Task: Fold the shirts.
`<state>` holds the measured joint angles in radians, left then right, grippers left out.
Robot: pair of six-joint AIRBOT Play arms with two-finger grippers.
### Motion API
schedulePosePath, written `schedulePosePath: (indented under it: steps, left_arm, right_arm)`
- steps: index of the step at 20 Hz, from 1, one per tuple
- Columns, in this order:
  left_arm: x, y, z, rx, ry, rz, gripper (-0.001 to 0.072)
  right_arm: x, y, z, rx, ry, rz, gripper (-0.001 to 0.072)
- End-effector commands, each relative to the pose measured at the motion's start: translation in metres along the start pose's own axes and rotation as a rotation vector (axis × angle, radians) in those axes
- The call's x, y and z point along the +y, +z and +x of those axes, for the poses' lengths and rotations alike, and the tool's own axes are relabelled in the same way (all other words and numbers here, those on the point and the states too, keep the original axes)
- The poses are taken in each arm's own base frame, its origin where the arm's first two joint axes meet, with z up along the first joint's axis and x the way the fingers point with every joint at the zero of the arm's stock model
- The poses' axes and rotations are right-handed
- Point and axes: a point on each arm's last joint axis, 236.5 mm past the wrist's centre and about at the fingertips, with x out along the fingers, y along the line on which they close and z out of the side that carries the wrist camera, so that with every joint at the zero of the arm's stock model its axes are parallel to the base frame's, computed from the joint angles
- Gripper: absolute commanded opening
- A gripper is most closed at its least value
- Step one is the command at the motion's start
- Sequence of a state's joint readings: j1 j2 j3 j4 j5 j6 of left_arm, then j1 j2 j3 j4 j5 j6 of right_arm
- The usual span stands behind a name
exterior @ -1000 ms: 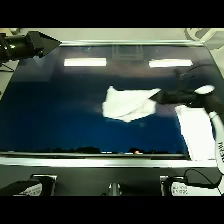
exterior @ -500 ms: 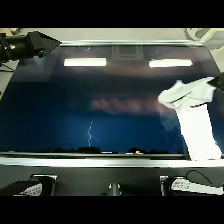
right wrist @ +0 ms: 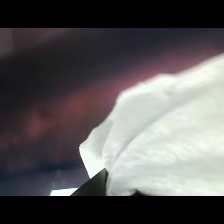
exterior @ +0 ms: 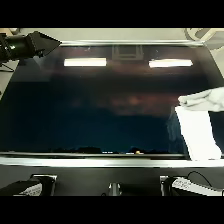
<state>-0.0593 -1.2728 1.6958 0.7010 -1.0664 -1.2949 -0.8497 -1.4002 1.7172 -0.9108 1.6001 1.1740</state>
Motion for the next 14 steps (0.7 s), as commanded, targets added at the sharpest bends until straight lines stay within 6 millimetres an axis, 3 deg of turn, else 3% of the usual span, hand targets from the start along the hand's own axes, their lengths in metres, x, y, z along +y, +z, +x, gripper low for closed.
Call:
schedulePosePath:
  steps: [1, 4, 9, 11, 14]
  left_arm:
    - [0.0, 0.0, 0.0, -0.001, 0.0, 0.017, 0.0038]
    - [0.0, 0.0, 0.0, -0.001, 0.0, 0.017, 0.0038]
    - [0.0, 0.0, 0.0, 0.0, -0.001, 0.017, 0.0037]
    - [0.0, 0.0, 0.0, -0.001, -0.001, 0.017, 0.0038]
    - [0.0, 0.0, 0.0, -0.001, 0.0, 0.017, 0.0038]
  right_arm:
    - [-0.027, -0.074, -0.017, 0.312, -0.148, 0.002, 0.0019]
    - [-0.053, -0.112, -0.014, 0.444, -0.235, 0.061, 0.0019]
    - [-0.087, -0.192, 0.014, 0.619, -0.304, 0.111, 0.002]
    - [-0.101, -0.204, 0.021, 0.632, -0.348, 0.11, 0.0022]
    - [-0.104, -0.213, 0.029, 0.636, -0.351, 0.149, 0.0045]
